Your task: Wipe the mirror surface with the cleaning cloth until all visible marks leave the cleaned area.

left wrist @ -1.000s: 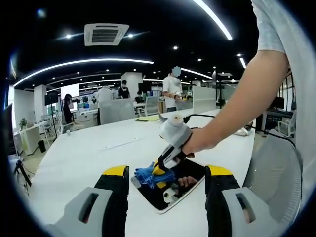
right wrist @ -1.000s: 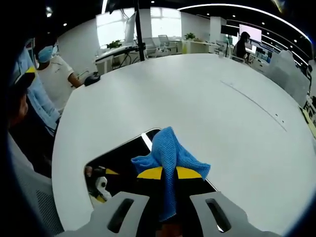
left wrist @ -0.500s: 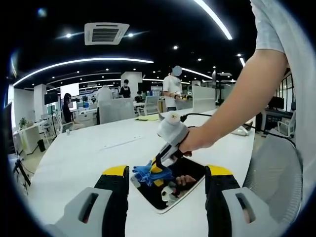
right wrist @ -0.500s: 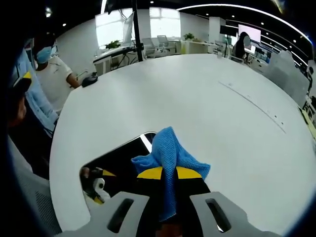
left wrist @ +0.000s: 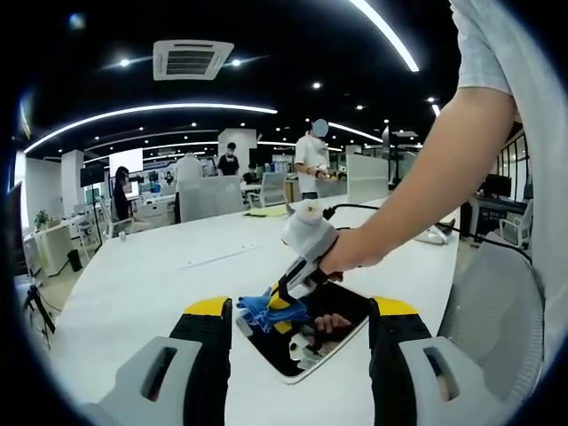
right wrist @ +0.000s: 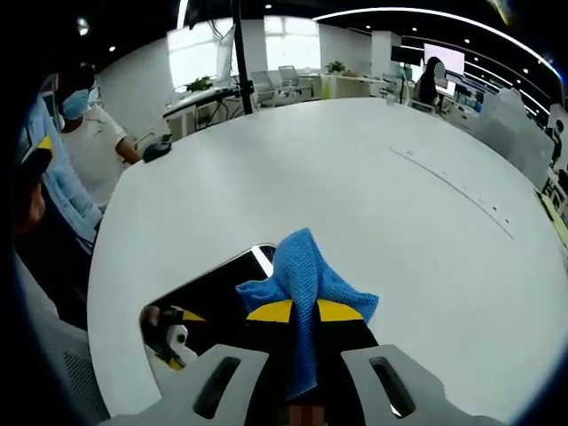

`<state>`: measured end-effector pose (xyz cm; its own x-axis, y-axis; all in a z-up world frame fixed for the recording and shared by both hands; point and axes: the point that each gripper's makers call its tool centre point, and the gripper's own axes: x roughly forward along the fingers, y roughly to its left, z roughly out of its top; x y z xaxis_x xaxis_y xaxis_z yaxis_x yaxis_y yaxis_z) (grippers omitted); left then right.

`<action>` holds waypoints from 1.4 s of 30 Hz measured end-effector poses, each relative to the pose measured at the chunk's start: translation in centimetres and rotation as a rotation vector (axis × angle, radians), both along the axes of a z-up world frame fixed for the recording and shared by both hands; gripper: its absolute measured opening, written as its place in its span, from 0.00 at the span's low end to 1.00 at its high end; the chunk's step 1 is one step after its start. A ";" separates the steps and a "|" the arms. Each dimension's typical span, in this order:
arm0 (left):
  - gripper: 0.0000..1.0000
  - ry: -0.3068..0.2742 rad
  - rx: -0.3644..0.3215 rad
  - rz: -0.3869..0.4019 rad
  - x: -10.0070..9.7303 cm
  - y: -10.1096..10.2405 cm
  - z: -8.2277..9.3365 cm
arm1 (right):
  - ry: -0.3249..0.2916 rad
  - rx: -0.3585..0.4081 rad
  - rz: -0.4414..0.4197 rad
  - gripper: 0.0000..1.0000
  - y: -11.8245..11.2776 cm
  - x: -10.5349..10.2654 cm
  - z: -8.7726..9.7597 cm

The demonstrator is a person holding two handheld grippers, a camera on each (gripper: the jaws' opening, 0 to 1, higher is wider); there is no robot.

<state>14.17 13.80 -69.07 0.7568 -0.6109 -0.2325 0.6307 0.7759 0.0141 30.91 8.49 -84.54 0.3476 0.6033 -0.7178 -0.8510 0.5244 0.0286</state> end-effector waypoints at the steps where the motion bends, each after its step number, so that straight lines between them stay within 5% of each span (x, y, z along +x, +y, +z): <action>1: 0.62 0.000 0.001 0.000 0.0 0.0 0.0 | -0.001 -0.001 0.002 0.03 0.1 0.0 0.0; 42: 0.63 0.005 0.001 0.003 0.2 0.8 0.0 | 0.004 0.014 0.059 0.03 3.5 0.5 -0.2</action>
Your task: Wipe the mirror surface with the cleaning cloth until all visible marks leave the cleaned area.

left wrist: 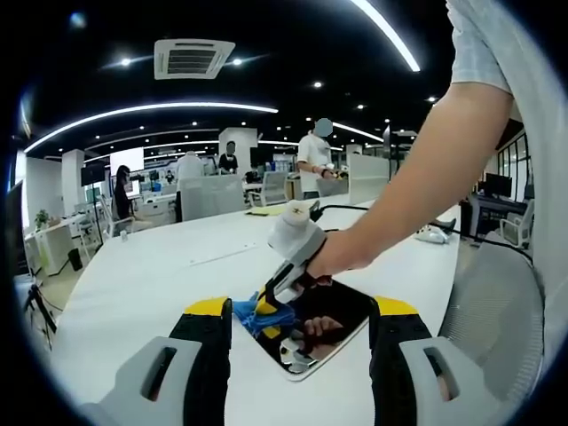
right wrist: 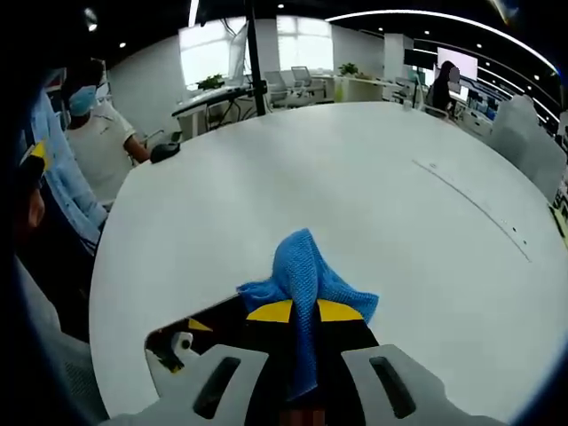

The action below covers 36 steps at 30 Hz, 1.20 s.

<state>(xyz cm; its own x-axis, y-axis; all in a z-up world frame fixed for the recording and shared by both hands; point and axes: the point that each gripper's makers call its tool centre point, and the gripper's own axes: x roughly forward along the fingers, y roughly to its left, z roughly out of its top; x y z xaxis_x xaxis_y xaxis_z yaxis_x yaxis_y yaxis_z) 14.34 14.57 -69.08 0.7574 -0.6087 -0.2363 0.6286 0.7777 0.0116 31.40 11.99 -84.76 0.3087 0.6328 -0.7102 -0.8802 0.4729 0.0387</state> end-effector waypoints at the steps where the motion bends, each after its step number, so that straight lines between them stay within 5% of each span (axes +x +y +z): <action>1: 0.63 0.000 0.000 -0.001 0.0 0.0 0.0 | -0.001 0.001 0.002 0.03 0.1 0.0 0.0; 36: 0.63 -0.013 -0.003 0.007 0.2 0.3 0.4 | 0.000 -0.006 0.054 0.03 1.3 -1.7 0.2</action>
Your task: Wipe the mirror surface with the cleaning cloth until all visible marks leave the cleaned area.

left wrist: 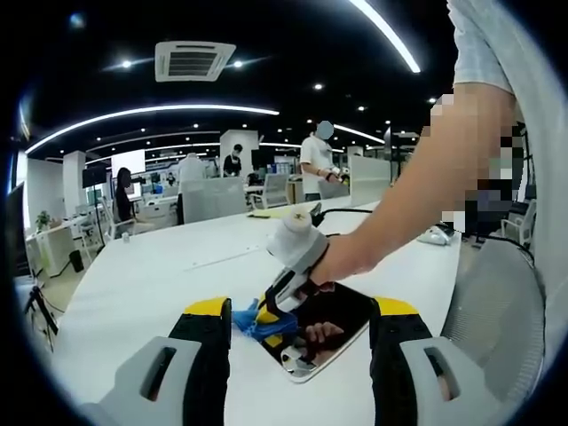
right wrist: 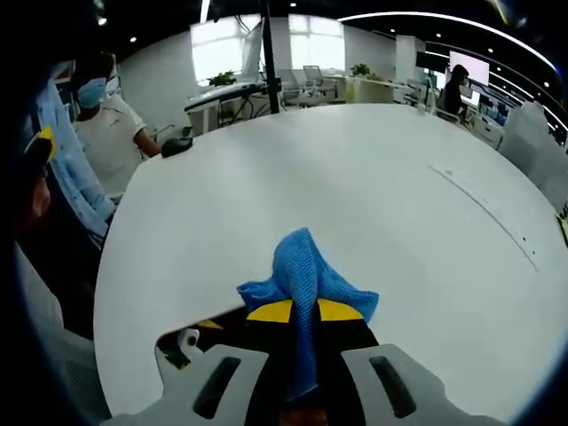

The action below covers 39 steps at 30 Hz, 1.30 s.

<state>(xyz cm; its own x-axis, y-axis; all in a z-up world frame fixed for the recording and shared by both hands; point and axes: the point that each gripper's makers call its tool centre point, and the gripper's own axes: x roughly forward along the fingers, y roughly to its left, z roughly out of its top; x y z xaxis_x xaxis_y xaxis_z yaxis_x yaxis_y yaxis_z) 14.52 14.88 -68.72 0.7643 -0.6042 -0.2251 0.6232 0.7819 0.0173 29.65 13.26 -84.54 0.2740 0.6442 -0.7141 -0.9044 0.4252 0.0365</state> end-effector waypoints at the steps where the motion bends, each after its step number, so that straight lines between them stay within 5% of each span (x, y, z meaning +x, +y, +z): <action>1: 0.63 0.001 0.000 -0.001 0.0 0.0 0.0 | 0.000 0.000 0.002 0.03 0.0 0.0 0.0; 39: 0.63 -0.012 -0.002 0.006 -0.3 0.2 0.3 | 0.011 -0.006 0.037 0.03 0.0 -3.3 0.1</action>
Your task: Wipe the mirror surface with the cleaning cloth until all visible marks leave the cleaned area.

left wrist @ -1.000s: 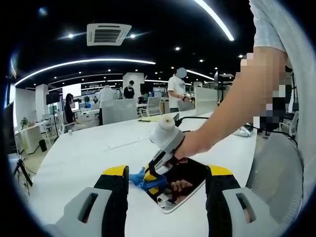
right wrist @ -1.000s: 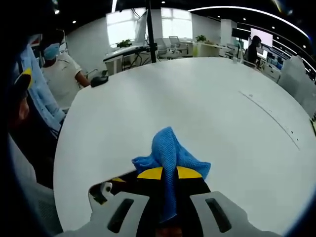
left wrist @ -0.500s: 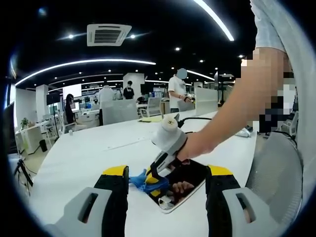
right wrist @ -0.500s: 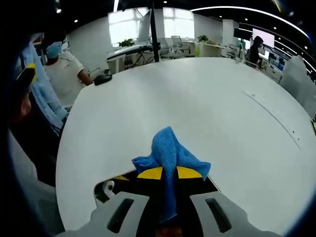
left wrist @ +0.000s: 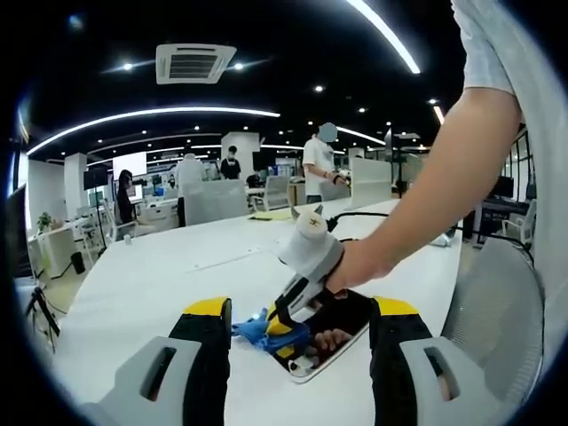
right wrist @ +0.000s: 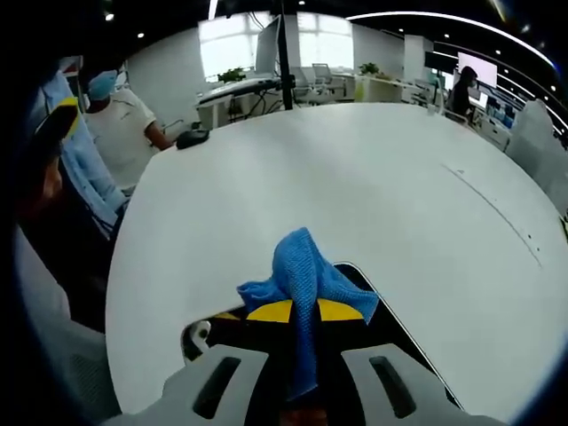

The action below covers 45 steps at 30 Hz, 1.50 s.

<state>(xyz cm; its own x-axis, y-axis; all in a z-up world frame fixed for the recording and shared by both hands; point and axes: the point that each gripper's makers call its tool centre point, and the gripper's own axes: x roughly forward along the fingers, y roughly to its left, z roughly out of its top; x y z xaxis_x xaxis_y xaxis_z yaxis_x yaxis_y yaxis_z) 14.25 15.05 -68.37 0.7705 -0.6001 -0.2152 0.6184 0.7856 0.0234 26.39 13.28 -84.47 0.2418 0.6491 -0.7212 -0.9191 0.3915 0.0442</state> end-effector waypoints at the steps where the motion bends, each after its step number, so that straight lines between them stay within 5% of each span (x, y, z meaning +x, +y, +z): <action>1: 0.63 0.000 0.000 0.000 0.0 0.0 0.0 | 0.000 0.000 0.001 0.03 0.0 -0.1 0.0; 45: 0.63 -0.010 -0.006 -0.014 0.0 -0.2 0.3 | 0.015 0.015 0.022 0.03 0.0 -3.9 -0.1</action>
<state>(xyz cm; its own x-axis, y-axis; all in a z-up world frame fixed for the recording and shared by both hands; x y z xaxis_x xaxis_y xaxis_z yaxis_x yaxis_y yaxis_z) 14.28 14.86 -68.09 0.7642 -0.6119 -0.2039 0.6289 0.7771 0.0248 22.54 13.27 -84.54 0.2168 0.6649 -0.7148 -0.9267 0.3704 0.0635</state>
